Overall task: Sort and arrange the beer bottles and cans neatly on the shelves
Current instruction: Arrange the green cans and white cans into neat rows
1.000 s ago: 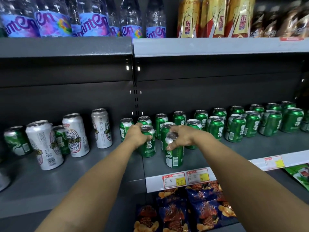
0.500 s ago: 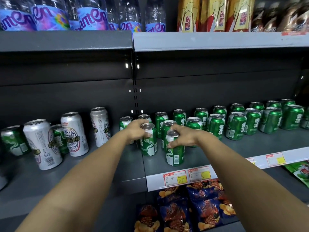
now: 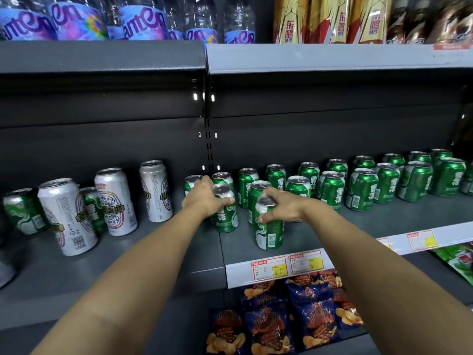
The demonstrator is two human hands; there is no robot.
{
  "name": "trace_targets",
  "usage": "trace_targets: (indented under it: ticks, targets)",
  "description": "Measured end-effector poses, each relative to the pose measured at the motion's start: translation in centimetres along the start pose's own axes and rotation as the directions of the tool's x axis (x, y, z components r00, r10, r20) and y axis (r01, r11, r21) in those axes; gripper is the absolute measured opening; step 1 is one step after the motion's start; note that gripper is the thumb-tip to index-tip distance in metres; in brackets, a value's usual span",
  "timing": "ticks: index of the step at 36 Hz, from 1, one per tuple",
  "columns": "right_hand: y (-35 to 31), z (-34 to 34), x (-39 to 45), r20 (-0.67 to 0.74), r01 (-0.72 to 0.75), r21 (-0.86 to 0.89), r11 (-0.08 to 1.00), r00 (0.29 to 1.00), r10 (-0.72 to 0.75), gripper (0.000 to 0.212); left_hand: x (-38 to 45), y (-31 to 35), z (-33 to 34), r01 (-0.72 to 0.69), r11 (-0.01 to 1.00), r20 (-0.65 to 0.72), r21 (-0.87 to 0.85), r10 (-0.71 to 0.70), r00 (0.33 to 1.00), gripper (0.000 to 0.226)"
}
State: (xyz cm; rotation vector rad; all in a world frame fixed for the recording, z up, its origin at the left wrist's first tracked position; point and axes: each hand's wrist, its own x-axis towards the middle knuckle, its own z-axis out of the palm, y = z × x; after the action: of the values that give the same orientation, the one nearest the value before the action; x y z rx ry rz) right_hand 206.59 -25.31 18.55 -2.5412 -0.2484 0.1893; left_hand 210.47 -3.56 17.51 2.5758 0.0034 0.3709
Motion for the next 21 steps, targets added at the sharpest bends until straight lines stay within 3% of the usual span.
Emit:
trace_targets:
  ticks: [2, 7, 10, 18, 21]
  targets:
    - [0.08, 0.01, 0.12, -0.001, 0.0, 0.003, 1.0, 1.0, 0.0, 0.076, 0.03, -0.16, 0.18, -0.014, 1.0, 0.004, -0.012, 0.014, 1.0, 0.073]
    - [0.07, -0.03, 0.18, 0.009, 0.007, 0.001, 1.0, 1.0, -0.007, 0.072, 0.24, -0.32, -0.21, 0.059, 0.967, 0.208, -0.246, -0.007, 0.978, 0.075]
    - [0.09, -0.08, 0.22, 0.01, 0.013, 0.008, 1.0, 1.0, -0.013, 0.067, 0.11, -0.49, -0.06, 0.081, 0.961, 0.176, -0.266, -0.034, 0.984, 0.068]
    - [0.28, 0.01, 0.34, 0.003, 0.016, 0.013, 1.0, 1.0, -0.016, 0.073, -0.19, 0.3, 0.5, 0.049, 0.996, 0.02, -0.079, -0.048, 0.999, 0.056]
    - [0.4, 0.14, 0.38, -0.01, 0.015, 0.019, 1.0, 1.0, -0.015, 0.078, -0.03, 0.29, 0.77, 0.023, 0.996, 0.03, -0.086, -0.02, 0.999, 0.074]
